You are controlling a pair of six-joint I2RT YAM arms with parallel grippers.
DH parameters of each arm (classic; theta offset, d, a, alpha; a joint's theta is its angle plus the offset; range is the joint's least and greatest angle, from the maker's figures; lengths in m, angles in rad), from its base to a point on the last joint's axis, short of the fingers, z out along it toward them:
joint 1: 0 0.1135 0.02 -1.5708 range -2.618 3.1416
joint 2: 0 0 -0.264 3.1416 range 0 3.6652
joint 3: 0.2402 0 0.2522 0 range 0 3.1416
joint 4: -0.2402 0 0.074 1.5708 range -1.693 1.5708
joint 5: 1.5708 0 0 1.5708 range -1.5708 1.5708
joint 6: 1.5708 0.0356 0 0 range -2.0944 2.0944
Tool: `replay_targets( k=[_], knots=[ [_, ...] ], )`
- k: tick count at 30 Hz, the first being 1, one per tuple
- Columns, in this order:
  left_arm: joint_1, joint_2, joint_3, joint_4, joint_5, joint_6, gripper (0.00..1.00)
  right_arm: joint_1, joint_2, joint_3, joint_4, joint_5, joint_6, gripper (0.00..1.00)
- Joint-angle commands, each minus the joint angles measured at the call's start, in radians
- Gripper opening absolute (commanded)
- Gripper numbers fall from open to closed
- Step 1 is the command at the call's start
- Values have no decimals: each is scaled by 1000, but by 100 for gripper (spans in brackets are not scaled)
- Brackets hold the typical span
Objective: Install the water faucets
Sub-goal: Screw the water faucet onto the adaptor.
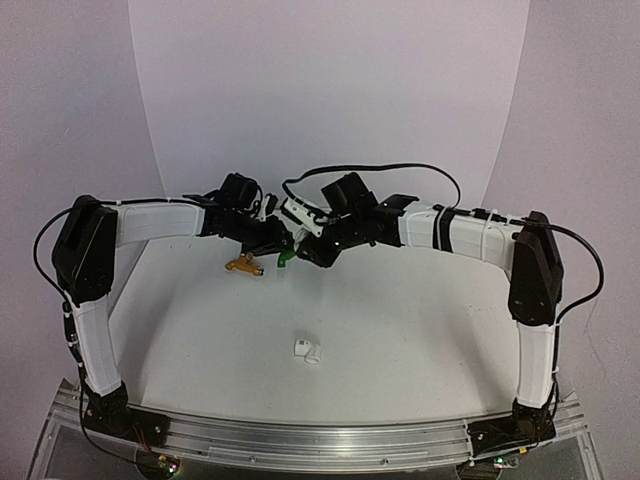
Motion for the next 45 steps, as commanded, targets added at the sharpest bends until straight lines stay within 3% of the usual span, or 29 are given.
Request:
replay_targets(
  k=[1, 5, 9, 14, 17, 19, 22, 23, 31, 35, 41, 45],
  knots=[
    [-4, -152, -51, 220, -226, -83, 0, 3, 11, 16, 17, 230, 644, 1],
    [-44, -207, -116, 360, -437, -64, 0, 0, -22, -24, 13, 267, 1048, 1],
    [-80, -215, -137, 415, -538, -74, 0, 1, -30, -5, 11, 225, 1308, 4],
    [-115, -232, -174, 447, -565, -67, 0, 0, -25, 46, 11, 210, 1442, 9],
    [-116, -249, -204, 452, -531, -55, 0, 0, -30, 63, 11, 213, 1393, 28],
    [-115, -262, -227, 451, -512, -47, 0, 0, -39, 63, 12, 213, 1319, 46],
    [-97, -267, -245, 449, -472, -49, 0, 0, -67, 41, 11, 240, 1159, 92],
    [-85, -265, -249, 448, -445, -57, 0, -1, -87, 15, 12, 253, 1093, 97],
    [-8, -223, -210, 343, -199, -57, 0, -4, -242, -168, 46, 315, 447, 98],
    [-5, -179, -145, 221, -84, -11, 0, -3, -292, -193, 48, 185, 90, 98],
    [-6, -131, -76, 80, 51, 43, 0, 0, -355, -265, 40, -143, -393, 98],
    [-5, -102, -42, 14, 129, 71, 0, -1, -361, -305, 37, -229, -684, 98]
  ],
)
